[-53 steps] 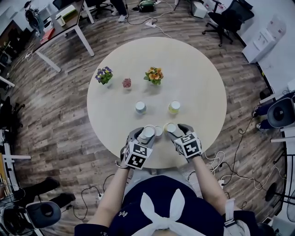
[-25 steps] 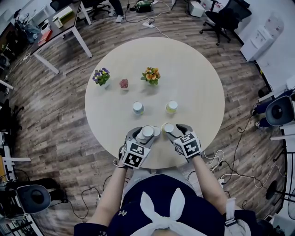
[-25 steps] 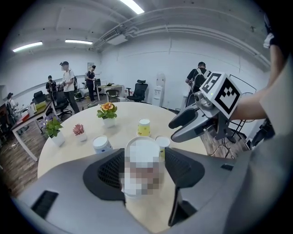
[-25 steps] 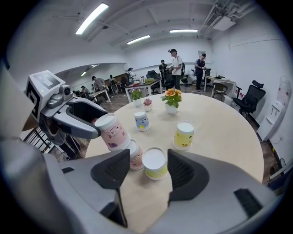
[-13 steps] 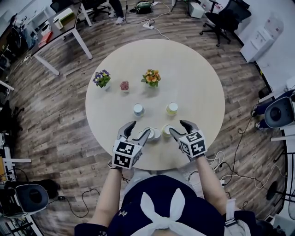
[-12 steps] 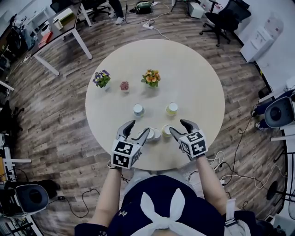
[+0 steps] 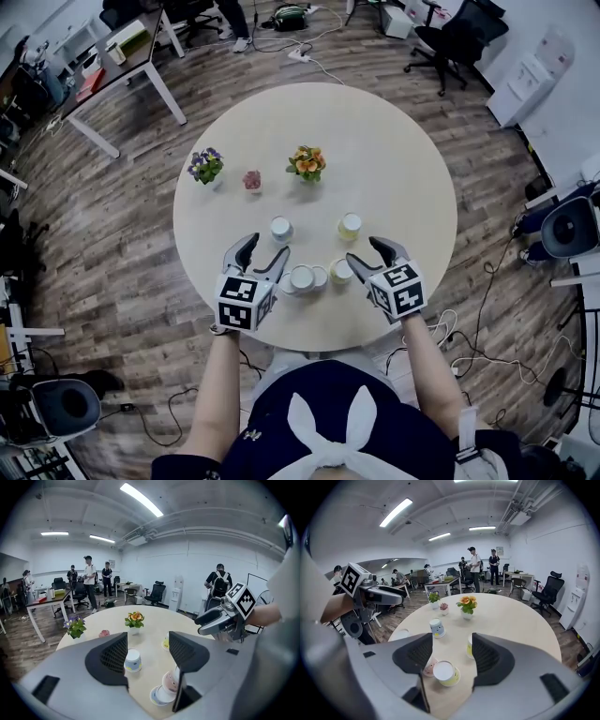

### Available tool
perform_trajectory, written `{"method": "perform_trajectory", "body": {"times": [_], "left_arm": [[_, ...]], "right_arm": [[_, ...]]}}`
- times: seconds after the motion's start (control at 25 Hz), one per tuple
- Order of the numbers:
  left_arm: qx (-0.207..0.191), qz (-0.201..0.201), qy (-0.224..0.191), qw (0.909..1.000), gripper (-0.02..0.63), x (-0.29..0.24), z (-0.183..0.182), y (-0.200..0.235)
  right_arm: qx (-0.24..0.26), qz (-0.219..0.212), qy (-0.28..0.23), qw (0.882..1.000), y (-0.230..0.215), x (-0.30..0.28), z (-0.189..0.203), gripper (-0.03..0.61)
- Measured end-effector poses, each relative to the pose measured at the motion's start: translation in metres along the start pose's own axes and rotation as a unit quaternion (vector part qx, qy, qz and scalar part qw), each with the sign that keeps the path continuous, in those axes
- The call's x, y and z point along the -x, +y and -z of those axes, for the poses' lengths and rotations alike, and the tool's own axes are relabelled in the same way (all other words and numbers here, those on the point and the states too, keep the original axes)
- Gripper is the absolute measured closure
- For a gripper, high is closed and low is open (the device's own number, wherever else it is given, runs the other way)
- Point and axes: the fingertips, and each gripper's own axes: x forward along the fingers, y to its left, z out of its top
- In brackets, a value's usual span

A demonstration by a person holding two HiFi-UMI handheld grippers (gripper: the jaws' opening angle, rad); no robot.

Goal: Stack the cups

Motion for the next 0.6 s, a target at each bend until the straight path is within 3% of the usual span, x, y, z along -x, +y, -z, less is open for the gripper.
{"method": "perform_trajectory", "body": {"times": [0.6], "left_arm": [[0.010, 0.000, 0.048, 0.9988, 0.345, -0.037, 0.024, 0.021]], "right_arm": [[-0.021, 0.010, 0.022, 0.999, -0.020, -0.027, 0.003, 0.301]]}}
